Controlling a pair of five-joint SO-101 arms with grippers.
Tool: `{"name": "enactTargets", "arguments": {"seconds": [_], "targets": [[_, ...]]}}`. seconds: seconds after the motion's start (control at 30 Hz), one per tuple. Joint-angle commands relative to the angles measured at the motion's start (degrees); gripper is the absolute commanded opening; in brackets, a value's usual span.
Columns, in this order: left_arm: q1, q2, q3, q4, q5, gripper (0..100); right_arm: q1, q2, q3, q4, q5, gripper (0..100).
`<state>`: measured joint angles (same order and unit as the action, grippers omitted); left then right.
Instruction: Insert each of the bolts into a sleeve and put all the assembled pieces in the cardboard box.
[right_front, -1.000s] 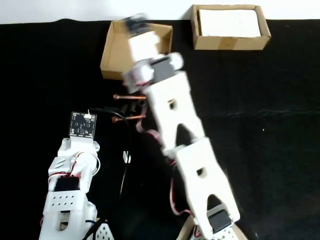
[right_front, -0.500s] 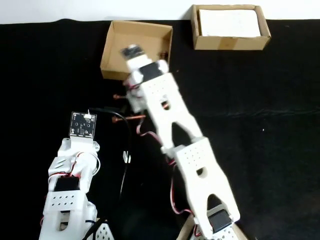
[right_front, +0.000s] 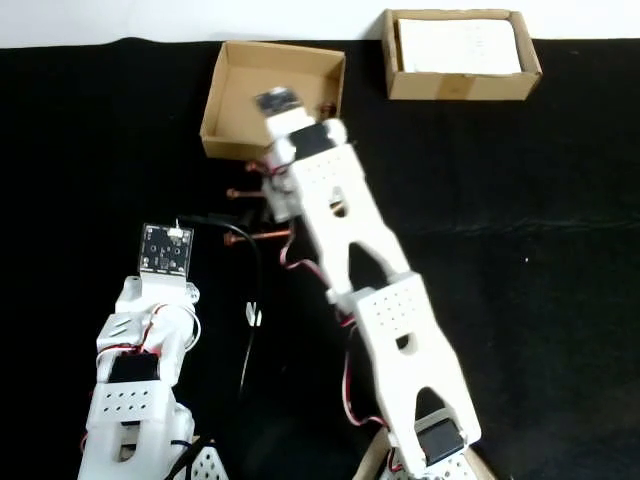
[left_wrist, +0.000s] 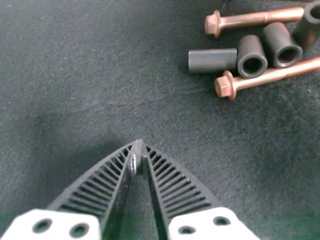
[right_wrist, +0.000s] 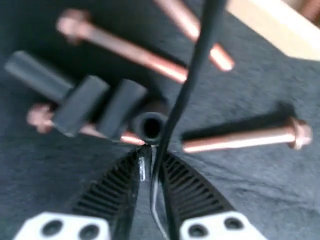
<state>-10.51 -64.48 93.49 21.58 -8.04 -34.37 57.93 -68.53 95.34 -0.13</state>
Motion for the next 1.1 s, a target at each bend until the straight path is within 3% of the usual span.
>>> {"name": "enactTargets", "arguments": {"seconds": [0.0, 0.17, 0.33, 0.7, 0.83, 0.97, 1.07], "targets": [[-0.6, -0.7, -1.5, -0.6, 0.3, 1, -3.0, -4.2, -5.0, -0.9, 0.2, 1.8], [-0.6, -0.7, -1.5, -0.6, 0.3, 1, -4.0, -4.1, -2.8, -8.9, 0.2, 1.8], [-0.6, -0.7, -1.5, -0.6, 0.3, 1, -0.1, -4.1, 3.9, -13.1, 0.2, 1.8], [-0.6, -0.7, -1.5, -0.6, 0.3, 1, 4.5, -4.8, 5.6, -4.1, 0.3, 1.8], [-0.6, -0.7, -1.5, -0.6, 0.3, 1, 4.5, -5.2, -0.9, -4.2, 0.7, 1.8], [-0.6, -0.7, -1.5, -0.6, 0.3, 1, 4.5, -5.1, -6.0, -3.1, 11.6, 2.9], [-0.6, -0.7, -1.5, -0.6, 0.3, 1, 4.4, -4.9, -6.0, 0.0, 11.4, 9.1]]}}
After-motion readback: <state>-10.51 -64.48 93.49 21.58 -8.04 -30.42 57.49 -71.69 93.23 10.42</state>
